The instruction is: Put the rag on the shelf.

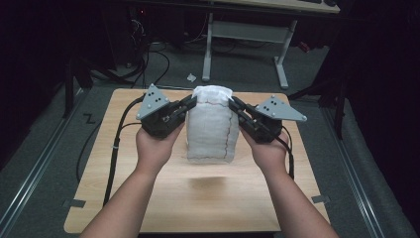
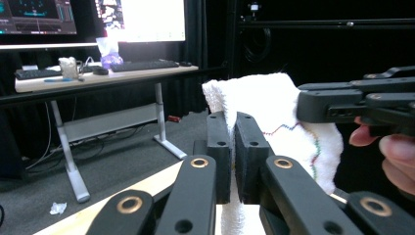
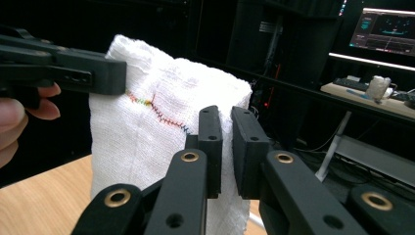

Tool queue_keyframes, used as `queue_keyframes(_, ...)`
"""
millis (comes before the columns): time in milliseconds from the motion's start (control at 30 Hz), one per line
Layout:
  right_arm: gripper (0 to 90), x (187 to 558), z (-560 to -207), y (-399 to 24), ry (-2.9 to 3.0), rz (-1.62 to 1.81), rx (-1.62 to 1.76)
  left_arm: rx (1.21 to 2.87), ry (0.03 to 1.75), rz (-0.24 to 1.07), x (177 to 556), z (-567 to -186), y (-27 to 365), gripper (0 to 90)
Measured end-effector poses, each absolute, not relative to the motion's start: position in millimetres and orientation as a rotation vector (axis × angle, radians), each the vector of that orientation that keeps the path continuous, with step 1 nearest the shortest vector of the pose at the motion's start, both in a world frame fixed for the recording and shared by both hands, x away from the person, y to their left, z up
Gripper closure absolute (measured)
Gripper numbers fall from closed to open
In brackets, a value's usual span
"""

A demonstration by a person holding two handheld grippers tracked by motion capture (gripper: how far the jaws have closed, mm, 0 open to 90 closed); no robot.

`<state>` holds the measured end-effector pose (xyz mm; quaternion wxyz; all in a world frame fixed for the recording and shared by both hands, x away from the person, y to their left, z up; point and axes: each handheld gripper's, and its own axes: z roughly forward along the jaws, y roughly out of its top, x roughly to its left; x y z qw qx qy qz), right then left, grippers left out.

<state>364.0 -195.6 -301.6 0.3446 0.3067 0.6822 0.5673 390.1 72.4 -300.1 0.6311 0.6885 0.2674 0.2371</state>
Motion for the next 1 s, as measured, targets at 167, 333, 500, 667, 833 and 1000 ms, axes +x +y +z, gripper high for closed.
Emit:
queue_keyframes(167, 83.8, 380, -292, -198, 1.761, 1.487, 0.824, 1.579, 0.618, 0.553, 403, -293, 69, 86.4)
queue_keyframes(333, 83.8, 393, -288, -200, 1.752, 1.495, 0.844, 1.577, 0.617, 0.573, 415, -285, 65, 86.4)
queue_keyframes(500, 83.8, 408, -286, -201, 1.749, 1.486, 0.861, 1.586, 0.626, 0.582, 433, -282, 61, 86.4)
queue_keyframes(667, 83.8, 422, -284, -203, 1.747, 1.475, 0.872, 1.577, 0.64, 0.573, 450, -283, 57, 86.3)
queue_keyframes(833, 83.8, 437, -285, -205, 1.758, 1.457, 0.894, 1.577, 0.678, 0.547, 468, -289, 55, 86.3)
queue_keyframes(1000, 83.8, 458, -288, -202, 1.781, 1.432, 0.915, 1.588, 0.694, 0.563, 483, -292, 55, 86.3)
